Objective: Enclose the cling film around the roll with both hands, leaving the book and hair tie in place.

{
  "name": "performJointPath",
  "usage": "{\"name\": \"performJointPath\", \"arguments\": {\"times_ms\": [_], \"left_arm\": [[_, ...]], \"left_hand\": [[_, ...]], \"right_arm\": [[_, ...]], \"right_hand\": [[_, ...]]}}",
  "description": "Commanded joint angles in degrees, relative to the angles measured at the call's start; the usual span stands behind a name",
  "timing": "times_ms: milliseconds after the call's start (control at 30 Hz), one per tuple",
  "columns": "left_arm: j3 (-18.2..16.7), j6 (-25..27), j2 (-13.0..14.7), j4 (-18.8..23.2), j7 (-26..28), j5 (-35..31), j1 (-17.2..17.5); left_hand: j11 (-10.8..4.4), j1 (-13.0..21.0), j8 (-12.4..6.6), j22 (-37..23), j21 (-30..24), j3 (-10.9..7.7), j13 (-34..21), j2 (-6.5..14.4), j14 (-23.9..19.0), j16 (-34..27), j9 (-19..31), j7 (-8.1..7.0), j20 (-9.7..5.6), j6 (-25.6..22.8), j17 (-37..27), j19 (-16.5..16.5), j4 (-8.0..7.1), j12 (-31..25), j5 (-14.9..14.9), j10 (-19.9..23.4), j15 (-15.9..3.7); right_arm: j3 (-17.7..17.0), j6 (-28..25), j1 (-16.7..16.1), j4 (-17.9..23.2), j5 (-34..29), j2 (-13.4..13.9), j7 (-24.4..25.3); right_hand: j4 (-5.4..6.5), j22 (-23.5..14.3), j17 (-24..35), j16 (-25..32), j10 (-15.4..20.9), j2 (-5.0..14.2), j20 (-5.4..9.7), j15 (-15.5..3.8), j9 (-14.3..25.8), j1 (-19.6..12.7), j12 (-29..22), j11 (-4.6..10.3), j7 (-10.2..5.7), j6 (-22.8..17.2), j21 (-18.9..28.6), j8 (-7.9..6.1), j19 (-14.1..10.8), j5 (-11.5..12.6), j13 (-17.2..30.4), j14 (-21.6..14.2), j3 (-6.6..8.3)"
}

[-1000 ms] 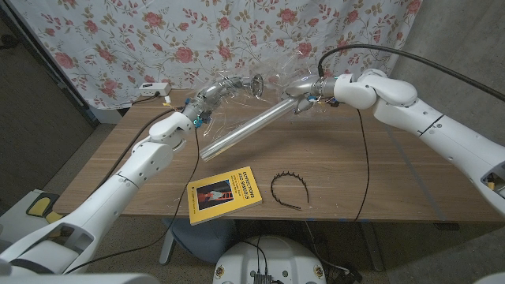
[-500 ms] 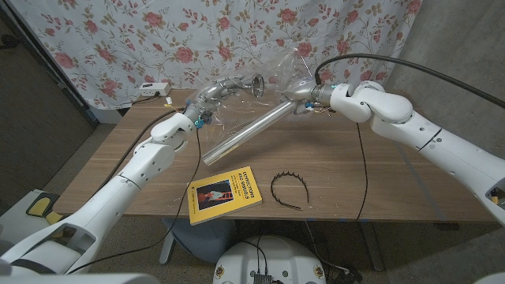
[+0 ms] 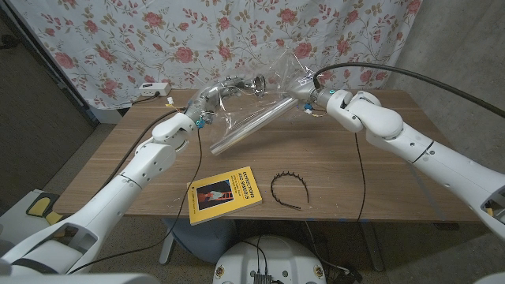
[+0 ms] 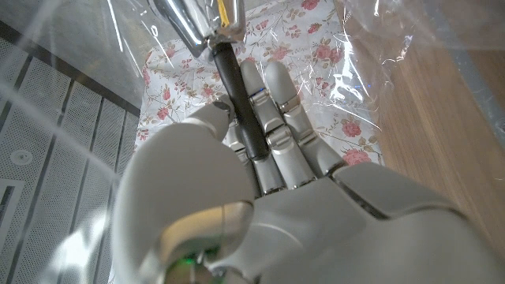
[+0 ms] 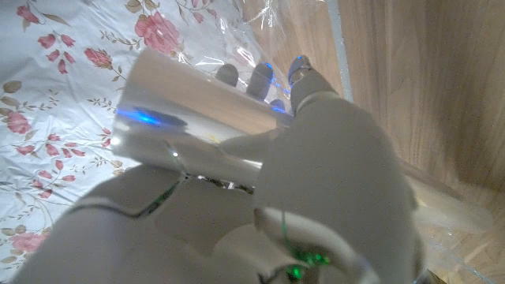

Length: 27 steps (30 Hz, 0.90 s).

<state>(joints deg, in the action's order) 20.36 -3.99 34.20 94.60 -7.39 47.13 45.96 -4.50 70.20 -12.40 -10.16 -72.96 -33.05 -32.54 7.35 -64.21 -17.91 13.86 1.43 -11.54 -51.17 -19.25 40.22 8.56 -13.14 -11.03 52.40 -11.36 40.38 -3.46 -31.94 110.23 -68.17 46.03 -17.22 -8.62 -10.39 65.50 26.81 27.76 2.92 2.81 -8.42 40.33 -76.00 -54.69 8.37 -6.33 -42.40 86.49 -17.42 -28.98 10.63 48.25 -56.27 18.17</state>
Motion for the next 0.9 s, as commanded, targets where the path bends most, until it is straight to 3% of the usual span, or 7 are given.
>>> {"name": "performJointPath", "arguments": {"times_ms": [33, 267, 900], "left_arm": [[-0.2, 0.0, -0.1, 0.0, -0.5, 0.6, 0.1], [0.1, -0.3, -0.8, -1.1, -1.1, 0.8, -0.4], [1.1, -0.3, -1.9, -3.0, -2.7, 0.9, -1.6]], "left_hand": [[-0.12, 0.3, 0.21, -0.1, -0.2, -0.73, -0.1, 0.1, -1.8, 0.1, 0.0, -0.37, -0.25, -0.3, -0.2, 0.1, 0.24, 0.0, -0.3, 0.2, -1.53], [-0.1, 0.3, 0.22, -0.1, -0.2, -0.74, -0.1, 0.1, -1.9, 0.1, 0.0, -0.25, -0.26, -0.3, -0.2, 0.0, 0.24, 0.0, -0.3, 0.2, -1.52], [-0.03, 0.3, 0.22, -0.1, -0.3, -0.77, -0.1, 0.1, -1.8, 0.2, 0.0, -0.36, -0.23, -0.3, -0.2, 0.0, 0.28, 0.0, -0.3, 0.2, -1.56]], "right_arm": [[0.1, -10.0, -1.8, -1.0, -7.2, -3.8, 3.3], [0.6, -13.8, -2.6, -1.3, -7.9, -5.8, 5.3], [1.8, -18.3, -3.1, -3.0, -7.2, -7.7, 11.1]], "right_hand": [[-0.47, 0.0, -0.2, 0.6, 1.3, 4.78, 8.57, -4.44, -0.1, -4.7, -0.3, -0.67, 0.28, -0.9, 0.4, -0.39, -1.4, 0.5, -0.3, -1.4, -0.06], [-0.5, 0.1, -0.5, 0.6, 1.5, 4.63, 8.47, -4.46, -0.3, -4.8, -0.3, -0.92, 0.65, -1.1, 0.4, -0.32, -2.1, 0.7, -0.7, -1.8, -0.2], [-0.64, 0.2, -1.2, 0.6, 2.4, 4.07, 8.57, -4.44, -0.9, -5.5, -0.3, -1.75, 1.17, -1.8, 0.2, 0.05, -3.8, 1.4, -2.0, -3.2, -0.53]]}}
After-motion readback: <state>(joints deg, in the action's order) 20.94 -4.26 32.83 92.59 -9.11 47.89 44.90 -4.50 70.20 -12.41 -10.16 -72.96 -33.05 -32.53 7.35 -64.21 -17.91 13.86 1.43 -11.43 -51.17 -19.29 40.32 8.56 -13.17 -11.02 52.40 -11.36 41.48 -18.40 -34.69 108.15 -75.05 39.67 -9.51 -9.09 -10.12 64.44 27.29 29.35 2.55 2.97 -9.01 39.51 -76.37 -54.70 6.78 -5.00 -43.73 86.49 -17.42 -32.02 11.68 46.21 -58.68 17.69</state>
